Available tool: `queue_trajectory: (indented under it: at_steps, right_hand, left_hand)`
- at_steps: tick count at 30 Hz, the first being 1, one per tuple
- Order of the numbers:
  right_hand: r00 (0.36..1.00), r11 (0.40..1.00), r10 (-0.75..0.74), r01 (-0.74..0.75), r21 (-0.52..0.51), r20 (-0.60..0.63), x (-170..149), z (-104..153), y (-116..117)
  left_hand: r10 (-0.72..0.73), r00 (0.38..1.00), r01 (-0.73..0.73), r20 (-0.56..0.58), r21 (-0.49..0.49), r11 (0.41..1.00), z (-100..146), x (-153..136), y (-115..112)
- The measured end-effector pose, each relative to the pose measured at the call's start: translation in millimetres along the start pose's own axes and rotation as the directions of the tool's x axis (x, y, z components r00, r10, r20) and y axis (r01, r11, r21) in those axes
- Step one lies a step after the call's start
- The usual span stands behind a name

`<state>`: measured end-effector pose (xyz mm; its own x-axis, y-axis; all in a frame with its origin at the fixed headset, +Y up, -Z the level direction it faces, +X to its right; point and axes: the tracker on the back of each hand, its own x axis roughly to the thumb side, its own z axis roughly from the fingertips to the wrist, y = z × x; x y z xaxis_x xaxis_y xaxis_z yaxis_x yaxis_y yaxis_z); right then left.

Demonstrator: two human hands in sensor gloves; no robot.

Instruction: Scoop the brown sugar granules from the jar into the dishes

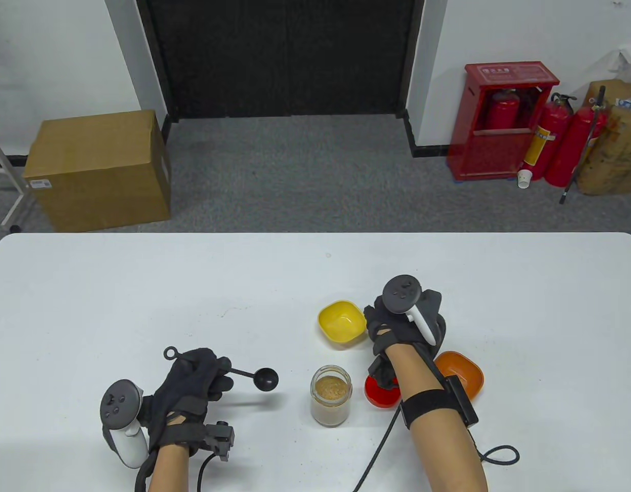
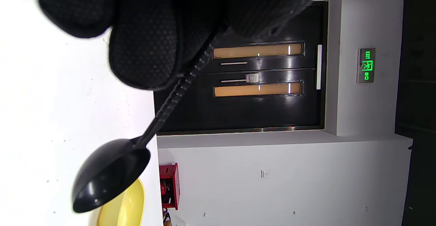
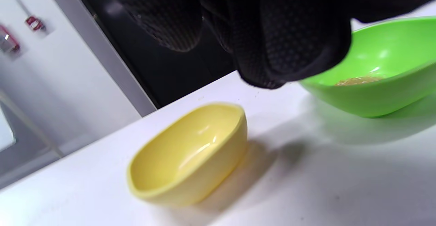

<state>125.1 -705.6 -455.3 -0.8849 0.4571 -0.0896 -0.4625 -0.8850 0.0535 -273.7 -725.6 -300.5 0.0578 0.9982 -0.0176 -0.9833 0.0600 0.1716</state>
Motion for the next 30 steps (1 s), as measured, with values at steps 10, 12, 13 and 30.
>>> queue_trajectory:
  at_steps: [10, 12, 13, 30]
  right_hand:
    - [0.998, 0.998, 0.047, -0.045, 0.046, -0.042, 6.2, -11.8, 25.9]
    - [0.998, 0.998, 0.037, -0.033, 0.06, -0.056, 5.0, -14.0, 29.5]
    - [0.997, 0.998, 0.029, -0.025, 0.064, -0.065, 4.6, -14.9, 31.3]
    - [0.981, 0.994, 0.104, -0.098, 0.043, -0.164, 3.3, -21.2, 40.7]
  left_hand:
    - [-0.004, 1.0, 0.004, -0.001, 0.001, 1.0, 0.8, -0.4, -1.0]
    - [-0.005, 1.0, 0.005, -0.001, -0.001, 1.0, 1.0, -0.5, -1.7]
    - [-0.005, 1.0, 0.005, -0.002, -0.004, 1.0, 1.1, -0.4, -2.2]
    - [0.004, 1.0, -0.004, -0.012, 0.01, 1.0, 2.9, -1.0, -1.2]
